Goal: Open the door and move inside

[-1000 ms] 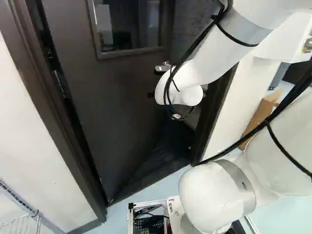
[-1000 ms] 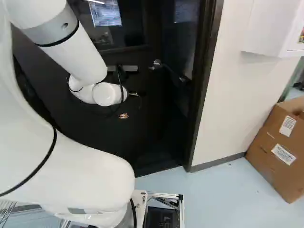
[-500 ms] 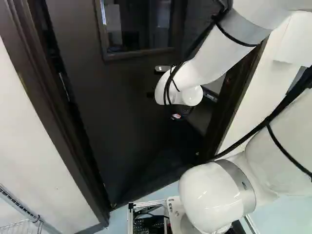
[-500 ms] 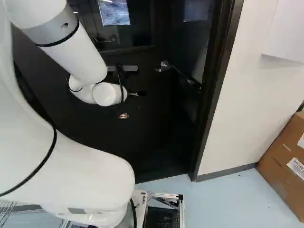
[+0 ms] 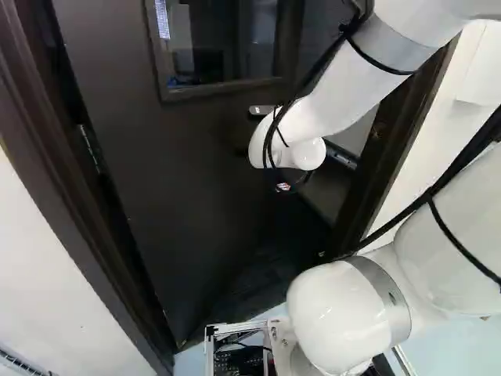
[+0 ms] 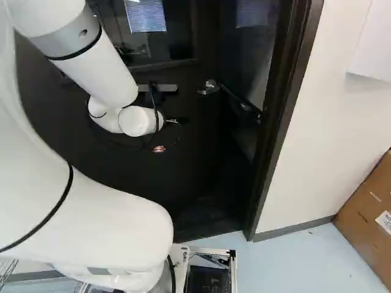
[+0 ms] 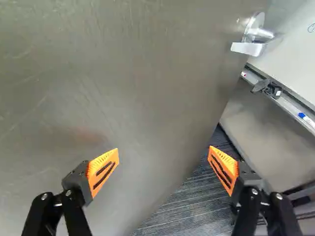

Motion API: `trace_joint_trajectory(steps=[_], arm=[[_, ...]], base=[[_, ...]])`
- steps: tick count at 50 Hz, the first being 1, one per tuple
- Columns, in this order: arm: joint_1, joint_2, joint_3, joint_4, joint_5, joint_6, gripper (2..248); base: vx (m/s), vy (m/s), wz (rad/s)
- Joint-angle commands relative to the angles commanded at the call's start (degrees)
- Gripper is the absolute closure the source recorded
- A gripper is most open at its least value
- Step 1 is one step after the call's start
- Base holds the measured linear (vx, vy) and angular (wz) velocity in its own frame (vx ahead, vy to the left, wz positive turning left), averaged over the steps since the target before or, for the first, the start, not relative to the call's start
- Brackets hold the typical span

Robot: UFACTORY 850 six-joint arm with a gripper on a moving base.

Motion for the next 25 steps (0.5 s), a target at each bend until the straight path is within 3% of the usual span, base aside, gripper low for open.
trace_joint_trajectory(steps=[25], arm=[[-0.1,-1.0,-0.8,0.0,0.0,0.0,3]], base=[[0.079,-0.001,-0.005]])
